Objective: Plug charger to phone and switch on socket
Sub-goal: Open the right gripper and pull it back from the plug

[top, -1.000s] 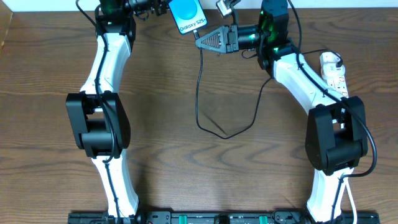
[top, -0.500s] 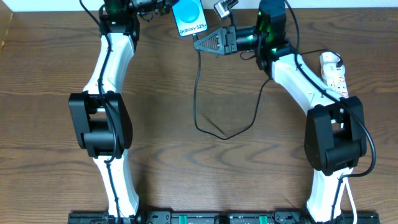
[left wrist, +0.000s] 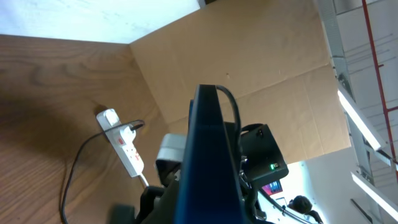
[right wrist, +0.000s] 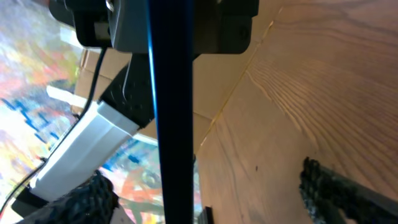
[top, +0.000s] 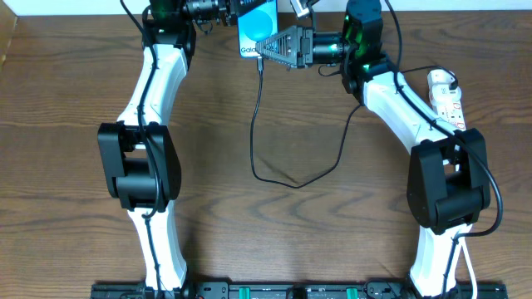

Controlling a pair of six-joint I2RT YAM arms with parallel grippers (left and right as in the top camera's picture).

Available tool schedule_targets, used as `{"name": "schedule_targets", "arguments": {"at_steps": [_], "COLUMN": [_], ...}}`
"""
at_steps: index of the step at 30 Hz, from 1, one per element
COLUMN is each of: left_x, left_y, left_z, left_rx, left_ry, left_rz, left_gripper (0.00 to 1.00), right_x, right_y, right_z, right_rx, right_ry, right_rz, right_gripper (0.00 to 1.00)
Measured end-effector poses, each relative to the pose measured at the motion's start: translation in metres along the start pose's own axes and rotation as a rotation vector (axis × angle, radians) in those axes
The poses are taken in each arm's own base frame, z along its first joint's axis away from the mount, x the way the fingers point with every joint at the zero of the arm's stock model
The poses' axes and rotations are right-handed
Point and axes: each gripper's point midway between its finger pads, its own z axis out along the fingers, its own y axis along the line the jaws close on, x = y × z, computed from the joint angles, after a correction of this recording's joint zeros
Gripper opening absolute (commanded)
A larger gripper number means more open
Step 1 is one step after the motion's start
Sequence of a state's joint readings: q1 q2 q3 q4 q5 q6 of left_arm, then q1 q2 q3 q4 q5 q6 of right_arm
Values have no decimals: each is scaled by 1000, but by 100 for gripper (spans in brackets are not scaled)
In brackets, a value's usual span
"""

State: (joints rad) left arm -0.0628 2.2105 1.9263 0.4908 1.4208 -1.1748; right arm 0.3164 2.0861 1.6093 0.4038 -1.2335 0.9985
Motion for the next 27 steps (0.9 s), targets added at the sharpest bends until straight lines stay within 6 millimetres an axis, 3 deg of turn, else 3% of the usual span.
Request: {"name": "schedule_targets", "arguments": {"at_steps": [9, 12, 14, 19, 27], "left_x": [-6, -7, -7, -8, -15], "left_y": [3, 4, 4, 5, 9], "left_z": [-32, -42, -46, -47, -45], "left_rx": [-9, -11, -12, -14, -30], "left_ry": [-3, -1, -2, -6, -53], "left_rz": [2, -6, -14, -30, -67], "left_gripper": [8, 7, 7, 7, 7], "right_x": [-13, -16, -11, 23, 90], "right_y": [-13, -34, -57, -112, -162], "right_z": [-20, -33, -44, -67, -109], "right_rx": [43, 110, 195, 441, 838], "right_ry": [-52, -86, -108, -122, -46], "right_rz": [29, 111, 223, 459, 618], "right_gripper": [99, 99, 99, 99, 96]}}
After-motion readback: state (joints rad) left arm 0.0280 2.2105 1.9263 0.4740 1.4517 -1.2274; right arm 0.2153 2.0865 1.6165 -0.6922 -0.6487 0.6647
